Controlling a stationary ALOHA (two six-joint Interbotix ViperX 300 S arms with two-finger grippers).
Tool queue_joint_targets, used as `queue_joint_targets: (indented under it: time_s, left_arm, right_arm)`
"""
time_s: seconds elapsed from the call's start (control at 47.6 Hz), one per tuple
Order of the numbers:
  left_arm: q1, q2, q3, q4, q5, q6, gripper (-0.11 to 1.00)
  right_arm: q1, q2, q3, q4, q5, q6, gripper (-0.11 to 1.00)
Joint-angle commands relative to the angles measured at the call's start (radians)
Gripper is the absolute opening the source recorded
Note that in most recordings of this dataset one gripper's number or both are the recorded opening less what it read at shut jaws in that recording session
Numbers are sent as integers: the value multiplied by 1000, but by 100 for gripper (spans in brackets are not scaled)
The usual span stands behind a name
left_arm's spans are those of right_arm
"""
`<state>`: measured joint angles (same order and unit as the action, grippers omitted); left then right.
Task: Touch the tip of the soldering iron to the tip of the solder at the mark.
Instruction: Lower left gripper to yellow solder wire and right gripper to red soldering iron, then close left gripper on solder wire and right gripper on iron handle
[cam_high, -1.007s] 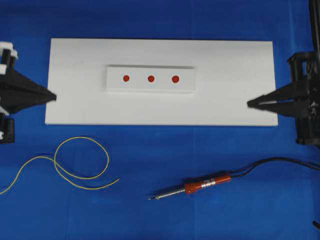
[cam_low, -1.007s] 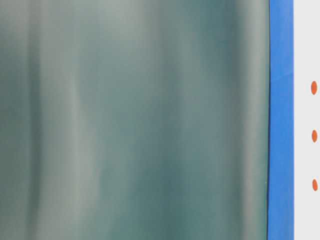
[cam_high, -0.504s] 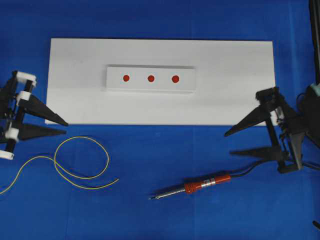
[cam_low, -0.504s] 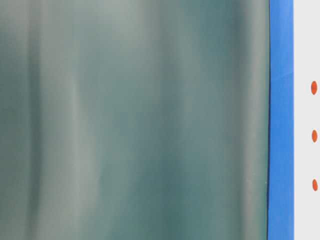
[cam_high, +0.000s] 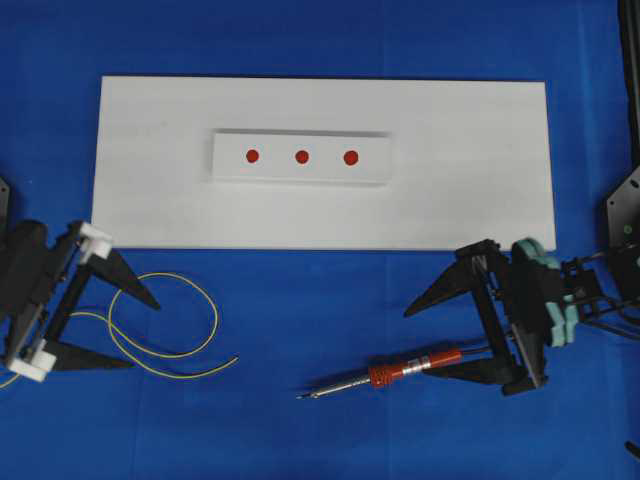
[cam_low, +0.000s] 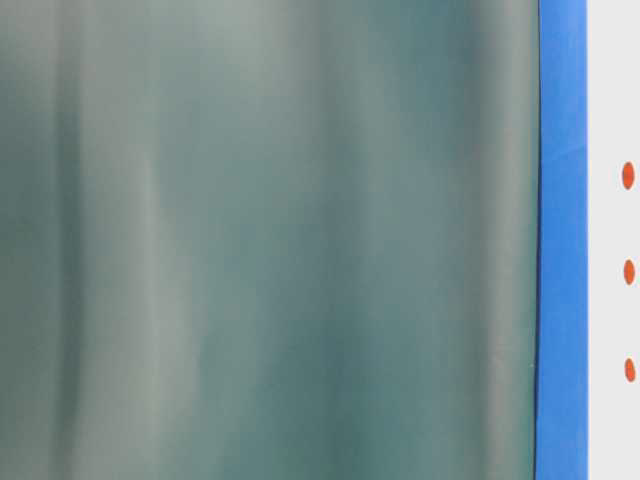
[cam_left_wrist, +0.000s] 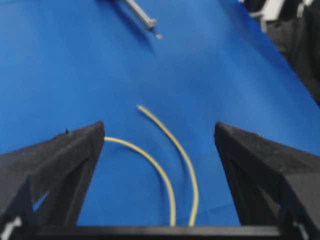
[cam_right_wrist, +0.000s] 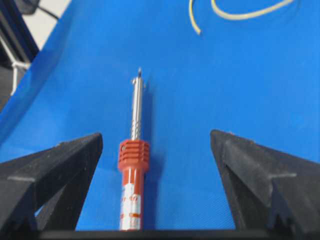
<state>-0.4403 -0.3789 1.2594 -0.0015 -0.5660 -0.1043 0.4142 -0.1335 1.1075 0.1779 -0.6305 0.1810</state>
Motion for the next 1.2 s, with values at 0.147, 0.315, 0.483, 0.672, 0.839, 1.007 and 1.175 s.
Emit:
queue_joint_targets:
  time_s: [0.147, 0.315, 0.483, 0.672, 0.839, 1.007, 1.175]
  left_arm:
    - [-48, 230, -49, -6, -117, -35, 84]
    - [-75, 360, -86, -6, -181, -52, 81]
    - [-106, 439, -106, -8, -233, -52, 76]
    - [-106, 495, -114, -8, -241, -54, 73]
    - [-106, 534, -129, -8, -241, -51, 67]
    - [-106, 545, -138, -9, -241, -49, 49]
    - [-106, 545, -141, -9, -227, -48, 20]
  right_arm:
    - [46, 123, -21, 75, -67, -2, 87]
    - [81, 176, -31, 97, -87, -2, 87]
    - [114, 235, -37, 156, -141, -2, 87]
    - [120, 305, -52, 192, -156, -2, 86]
    - [121, 347, -66, 192, -158, -2, 80]
    - [121, 365, -66, 186, -170, -9, 70]
    - [121, 380, -69, 149, -179, -14, 44]
